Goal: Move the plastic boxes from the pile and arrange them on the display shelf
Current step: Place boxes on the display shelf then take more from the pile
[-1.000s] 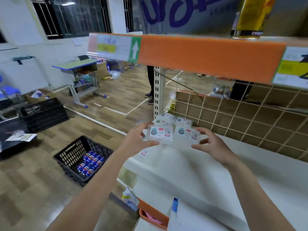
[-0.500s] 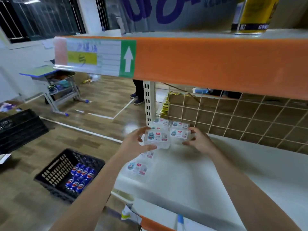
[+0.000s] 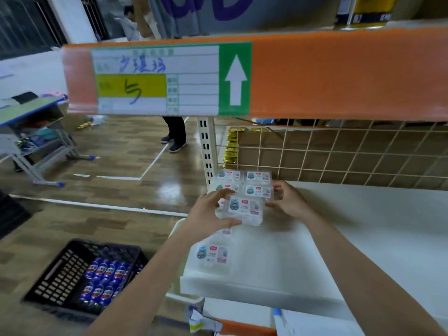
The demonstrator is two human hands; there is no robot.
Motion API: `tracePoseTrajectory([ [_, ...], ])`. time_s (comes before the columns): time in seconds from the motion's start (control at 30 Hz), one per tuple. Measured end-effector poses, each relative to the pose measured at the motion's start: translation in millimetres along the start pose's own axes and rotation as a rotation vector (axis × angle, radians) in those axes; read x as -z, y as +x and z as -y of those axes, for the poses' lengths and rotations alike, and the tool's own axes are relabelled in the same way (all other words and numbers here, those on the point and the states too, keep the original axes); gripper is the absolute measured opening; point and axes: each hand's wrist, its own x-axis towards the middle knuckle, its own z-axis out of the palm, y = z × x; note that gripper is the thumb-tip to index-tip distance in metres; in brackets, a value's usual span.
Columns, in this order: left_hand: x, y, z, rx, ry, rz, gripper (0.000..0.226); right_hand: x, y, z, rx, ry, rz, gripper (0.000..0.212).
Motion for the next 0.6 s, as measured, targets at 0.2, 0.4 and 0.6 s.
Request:
tracePoseTrajectory([
  [0.2, -9.0, 11.8, -3.7, -0.07, 0.076, 0.057, 0.068, -1.7, -2.5, 3.1, -0.017, -0.027, -0.035, 0.068],
  [0.4, -20.5, 33.5, -14.7, -0.111, 0.146, 0.134, 0.076, 18.5, -6.4, 7.3, -0.068, -0.077, 0.007, 0.071],
  [0.6, -32.8, 43.0, -21.1, -0.122, 0.402, 0.18, 0.075, 37.6, -7.6, 8.1, -0.077, -0.152, 0.006, 0.067],
])
